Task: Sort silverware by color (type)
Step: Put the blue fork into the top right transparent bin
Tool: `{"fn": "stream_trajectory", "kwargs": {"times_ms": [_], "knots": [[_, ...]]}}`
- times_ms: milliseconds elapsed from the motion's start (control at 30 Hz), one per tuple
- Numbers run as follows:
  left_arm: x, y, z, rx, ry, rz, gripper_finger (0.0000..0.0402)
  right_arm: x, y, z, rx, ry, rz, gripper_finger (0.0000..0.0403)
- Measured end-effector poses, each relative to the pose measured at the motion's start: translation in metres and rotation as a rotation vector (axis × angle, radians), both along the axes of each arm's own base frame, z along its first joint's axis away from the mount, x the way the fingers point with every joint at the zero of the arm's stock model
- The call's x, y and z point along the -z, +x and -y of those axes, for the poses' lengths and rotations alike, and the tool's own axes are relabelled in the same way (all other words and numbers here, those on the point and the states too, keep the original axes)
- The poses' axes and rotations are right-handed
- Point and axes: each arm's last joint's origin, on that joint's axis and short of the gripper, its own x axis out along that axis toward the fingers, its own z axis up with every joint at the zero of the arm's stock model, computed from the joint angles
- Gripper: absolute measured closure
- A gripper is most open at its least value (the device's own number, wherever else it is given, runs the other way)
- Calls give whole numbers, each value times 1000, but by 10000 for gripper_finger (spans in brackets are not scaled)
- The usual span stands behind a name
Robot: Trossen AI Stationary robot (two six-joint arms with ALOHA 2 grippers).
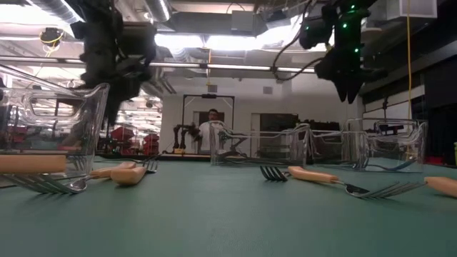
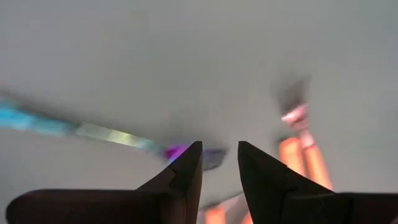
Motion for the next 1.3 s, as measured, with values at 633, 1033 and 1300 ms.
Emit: {"fn": "stream_trajectory", "kwargs": {"times_ms": [633, 1033, 1300], "knots": [[19, -27, 10, -334, -37, -321, 305, -19, -13, -13, 250, 34, 318, 306], [43, -27, 10, -436, 0, -254, 305, -19, -13, -14, 317, 46, 366, 306], [55, -32, 12, -486, -16, -252, 305, -19, -13, -14, 317, 46, 366, 306]]}}
